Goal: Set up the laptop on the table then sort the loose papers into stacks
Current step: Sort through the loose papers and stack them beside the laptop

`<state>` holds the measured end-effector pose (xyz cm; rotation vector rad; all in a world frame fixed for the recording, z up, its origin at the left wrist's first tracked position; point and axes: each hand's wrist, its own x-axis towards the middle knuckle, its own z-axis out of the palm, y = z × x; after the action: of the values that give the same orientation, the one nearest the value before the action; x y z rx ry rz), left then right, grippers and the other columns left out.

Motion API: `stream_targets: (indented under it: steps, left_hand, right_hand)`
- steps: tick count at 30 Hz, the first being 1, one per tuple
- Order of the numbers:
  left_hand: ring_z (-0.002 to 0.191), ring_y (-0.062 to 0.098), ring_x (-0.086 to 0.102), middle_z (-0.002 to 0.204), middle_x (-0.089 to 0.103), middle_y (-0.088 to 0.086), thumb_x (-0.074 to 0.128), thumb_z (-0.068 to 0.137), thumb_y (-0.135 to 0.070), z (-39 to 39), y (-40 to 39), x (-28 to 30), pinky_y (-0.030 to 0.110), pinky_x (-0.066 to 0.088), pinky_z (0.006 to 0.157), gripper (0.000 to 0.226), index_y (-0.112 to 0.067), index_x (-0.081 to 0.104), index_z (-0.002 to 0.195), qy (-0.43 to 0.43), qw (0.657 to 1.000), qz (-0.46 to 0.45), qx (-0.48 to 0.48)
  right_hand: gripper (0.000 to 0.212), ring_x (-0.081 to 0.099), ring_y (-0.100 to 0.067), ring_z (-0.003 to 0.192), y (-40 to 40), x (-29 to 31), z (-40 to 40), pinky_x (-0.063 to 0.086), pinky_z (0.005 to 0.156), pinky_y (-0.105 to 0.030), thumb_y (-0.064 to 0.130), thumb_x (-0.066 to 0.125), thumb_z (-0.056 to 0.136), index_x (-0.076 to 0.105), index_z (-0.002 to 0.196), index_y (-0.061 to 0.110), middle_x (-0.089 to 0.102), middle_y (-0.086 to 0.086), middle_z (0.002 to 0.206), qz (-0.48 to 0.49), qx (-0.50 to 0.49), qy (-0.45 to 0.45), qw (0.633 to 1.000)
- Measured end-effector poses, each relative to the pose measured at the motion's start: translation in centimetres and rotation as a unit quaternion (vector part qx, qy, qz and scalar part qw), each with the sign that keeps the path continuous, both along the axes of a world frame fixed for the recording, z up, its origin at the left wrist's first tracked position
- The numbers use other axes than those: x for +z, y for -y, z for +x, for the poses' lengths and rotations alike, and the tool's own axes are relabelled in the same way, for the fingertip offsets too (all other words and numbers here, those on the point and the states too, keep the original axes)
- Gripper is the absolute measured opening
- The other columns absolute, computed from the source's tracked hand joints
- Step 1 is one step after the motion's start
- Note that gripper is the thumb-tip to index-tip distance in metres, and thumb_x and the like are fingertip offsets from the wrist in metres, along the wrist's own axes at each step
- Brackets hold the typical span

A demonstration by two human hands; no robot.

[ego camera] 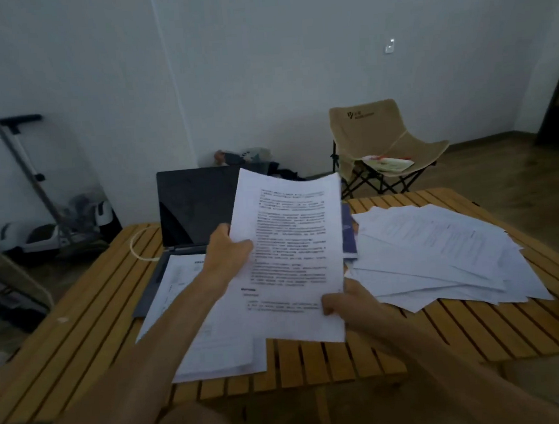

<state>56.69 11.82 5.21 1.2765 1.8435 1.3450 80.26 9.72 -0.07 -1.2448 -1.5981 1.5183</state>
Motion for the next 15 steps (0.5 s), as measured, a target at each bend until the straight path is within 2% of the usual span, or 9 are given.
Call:
stream_targets:
  steps: [2,4,6,8,9,10,12,13,15]
  left_hand:
    - [0.093,0.026,0.057,0.105,0.058,0.011,0.063,0.084,-0.009,-4.0,1.1,-0.5,0.033,0.046,0.073,0.031,-0.003,0.051,0.113,-0.052,0.997,-0.044,0.026]
    - [0.094,0.03,0.059,0.105,0.06,0.013,0.063,0.083,-0.014,-7.4,2.6,-1.2,0.037,0.05,0.076,0.035,0.002,0.054,0.113,-0.069,0.994,-0.077,0.043]
    - [0.089,0.027,0.06,0.098,0.063,0.01,0.062,0.085,-0.013,-9.9,4.2,-1.7,0.041,0.053,0.08,0.025,0.0,0.061,0.107,-0.073,0.993,-0.08,0.047]
    - [0.083,0.023,0.061,0.089,0.064,0.004,0.061,0.086,-0.012,-12.1,5.0,-2.6,0.039,0.055,0.075,0.012,-0.008,0.063,0.097,-0.113,0.988,-0.072,0.073]
    - [0.08,0.021,0.061,0.087,0.063,0.002,0.062,0.085,-0.013,-12.8,5.3,-2.9,0.04,0.055,0.073,0.012,-0.01,0.064,0.096,-0.139,0.985,-0.069,0.079]
    - [0.079,0.018,0.059,0.087,0.062,-0.001,0.061,0.086,-0.011,-13.3,5.4,-3.3,0.04,0.054,0.072,0.016,-0.014,0.063,0.102,-0.15,0.983,-0.074,0.074]
    - [0.084,0.015,0.053,0.097,0.056,-0.005,0.057,0.091,-0.006,-13.6,5.4,-4.3,0.034,0.045,0.076,0.037,-0.028,0.051,0.119,-0.154,0.982,-0.099,0.046]
    - [0.085,0.015,0.052,0.102,0.056,-0.005,0.057,0.091,-0.006,-14.0,5.1,-5.2,0.033,0.044,0.077,0.041,-0.031,0.046,0.122,-0.154,0.98,-0.115,0.046]
    - [0.072,0.009,0.048,0.099,0.056,-0.001,0.061,0.089,-0.011,-14.4,4.8,-6.8,0.029,0.044,0.071,0.029,-0.024,0.048,0.112,-0.186,0.97,-0.135,0.084]
  right_hand:
    - [0.039,0.062,-0.02,0.103,0.8,0.6,-3.7,0.06,0.078,-0.032,0.006,0.061,0.082,0.056,0.114,0.028,0.066,0.006,0.112,-0.043,0.075,0.02,0.996]
    - [0.027,0.065,-0.022,0.095,1.4,1.0,-7.1,0.056,0.071,-0.032,0.007,0.058,0.089,0.055,0.107,0.026,0.066,0.001,0.109,-0.047,0.12,0.053,0.99]
    - [0.016,0.065,-0.016,0.075,1.3,0.6,-9.7,0.05,0.061,-0.028,0.013,0.058,0.091,0.057,0.104,0.023,0.067,0.001,0.104,-0.028,0.149,0.095,0.984]
    - [0.009,0.059,-0.01,0.058,1.0,0.0,-11.7,0.041,0.05,-0.021,0.016,0.059,0.093,0.058,0.098,0.023,0.065,0.004,0.093,-0.021,0.169,0.126,0.977]
    - [0.008,0.057,-0.01,0.055,0.9,-0.4,-12.5,0.038,0.048,-0.021,0.016,0.059,0.092,0.059,0.098,0.021,0.065,0.002,0.09,-0.024,0.177,0.142,0.974]
    - [0.013,0.055,-0.01,0.054,0.9,-0.7,-13.1,0.037,0.047,-0.022,0.017,0.06,0.091,0.06,0.104,0.017,0.065,-0.001,0.09,-0.026,0.183,0.159,0.97]
    - [0.032,0.057,-0.013,0.06,0.7,-1.8,-14.0,0.042,0.049,-0.024,0.02,0.062,0.088,0.059,0.118,0.009,0.068,-0.008,0.097,-0.022,0.19,0.2,0.961]
    - [0.037,0.061,-0.014,0.065,0.8,-2.4,-14.3,0.049,0.053,-0.026,0.023,0.063,0.086,0.059,0.12,0.008,0.069,-0.009,0.102,-0.013,0.192,0.218,0.957]
    - [0.039,0.068,-0.019,0.081,0.6,-3.3,-14.6,0.057,0.067,-0.028,0.029,0.064,0.085,0.059,0.118,0.01,0.069,-0.007,0.109,0.008,0.185,0.24,0.953]
